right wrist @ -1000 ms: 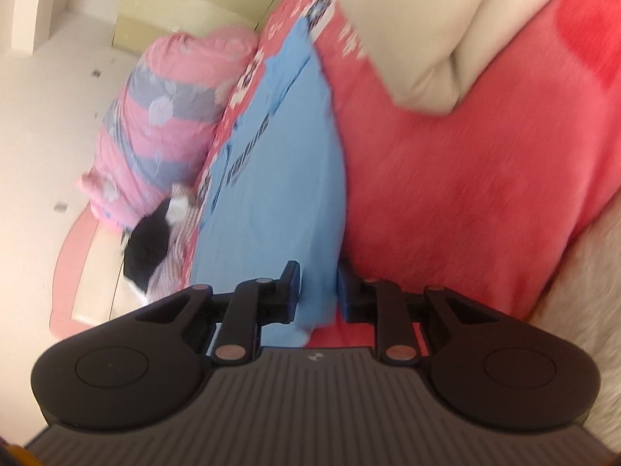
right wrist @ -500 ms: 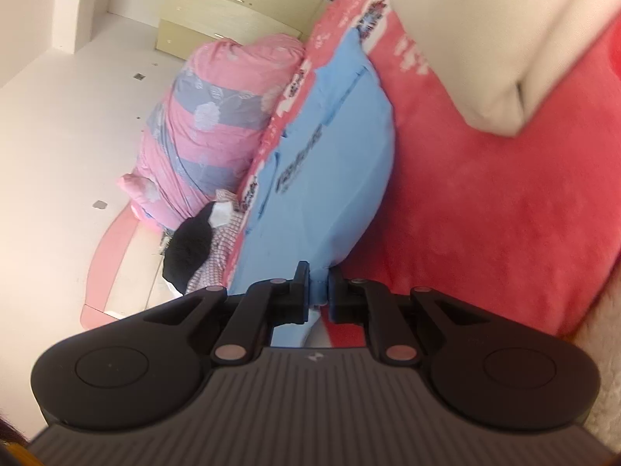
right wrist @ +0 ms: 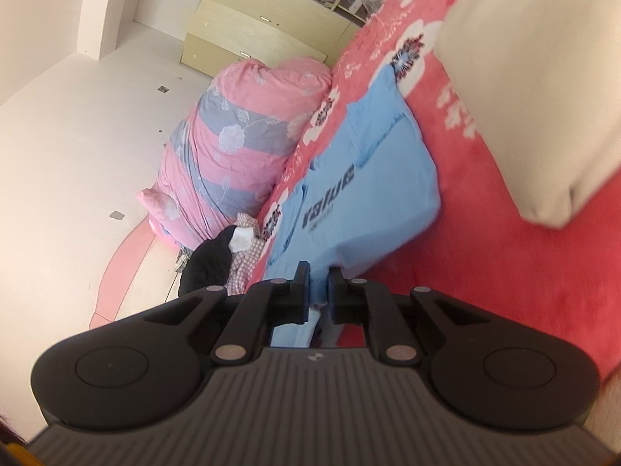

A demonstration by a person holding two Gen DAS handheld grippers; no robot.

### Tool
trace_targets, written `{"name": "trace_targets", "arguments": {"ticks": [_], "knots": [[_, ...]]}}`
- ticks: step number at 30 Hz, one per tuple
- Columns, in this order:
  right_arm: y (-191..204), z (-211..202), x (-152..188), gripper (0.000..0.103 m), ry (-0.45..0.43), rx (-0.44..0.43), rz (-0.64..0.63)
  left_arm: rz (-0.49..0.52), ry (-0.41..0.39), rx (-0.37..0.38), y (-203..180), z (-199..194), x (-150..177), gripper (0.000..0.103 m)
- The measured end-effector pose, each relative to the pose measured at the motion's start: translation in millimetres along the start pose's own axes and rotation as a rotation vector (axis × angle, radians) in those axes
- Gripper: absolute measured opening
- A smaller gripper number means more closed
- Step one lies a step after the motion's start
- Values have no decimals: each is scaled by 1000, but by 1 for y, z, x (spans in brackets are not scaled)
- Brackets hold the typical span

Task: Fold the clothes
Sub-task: 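Lift the hem with both grippers and fold it toward the collar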

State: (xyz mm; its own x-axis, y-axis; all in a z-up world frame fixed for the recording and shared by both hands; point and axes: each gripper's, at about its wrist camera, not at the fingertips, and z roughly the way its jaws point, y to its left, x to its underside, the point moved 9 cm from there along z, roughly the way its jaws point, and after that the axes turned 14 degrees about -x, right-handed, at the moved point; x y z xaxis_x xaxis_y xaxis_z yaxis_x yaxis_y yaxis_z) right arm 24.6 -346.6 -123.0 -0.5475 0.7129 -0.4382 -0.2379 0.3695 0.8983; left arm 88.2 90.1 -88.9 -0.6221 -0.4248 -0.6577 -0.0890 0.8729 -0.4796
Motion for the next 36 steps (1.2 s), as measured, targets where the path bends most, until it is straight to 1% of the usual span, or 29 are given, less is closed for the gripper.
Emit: {"name": "trace_targets", "arguments": {"ticks": [10,18,27,31,36], "knots": [[11,39,-49,7,-23,-13,-71,-33,-80,21,-14,35,-52,5],[10,81,-102,7,-62,-22,-100,-76,-123,15,-16,83,-103,5],[-2,157,-170,6,-119,-7,-132,-116,-141,5,-29,165,-167,5],[-23,190,-199,6,-151,9,-110,-121,-131,-12,-31,211,-190,5],[-66,229,-225,6,-166,50,-64,-109,-98,-48,-29,271,-207,5]]}}
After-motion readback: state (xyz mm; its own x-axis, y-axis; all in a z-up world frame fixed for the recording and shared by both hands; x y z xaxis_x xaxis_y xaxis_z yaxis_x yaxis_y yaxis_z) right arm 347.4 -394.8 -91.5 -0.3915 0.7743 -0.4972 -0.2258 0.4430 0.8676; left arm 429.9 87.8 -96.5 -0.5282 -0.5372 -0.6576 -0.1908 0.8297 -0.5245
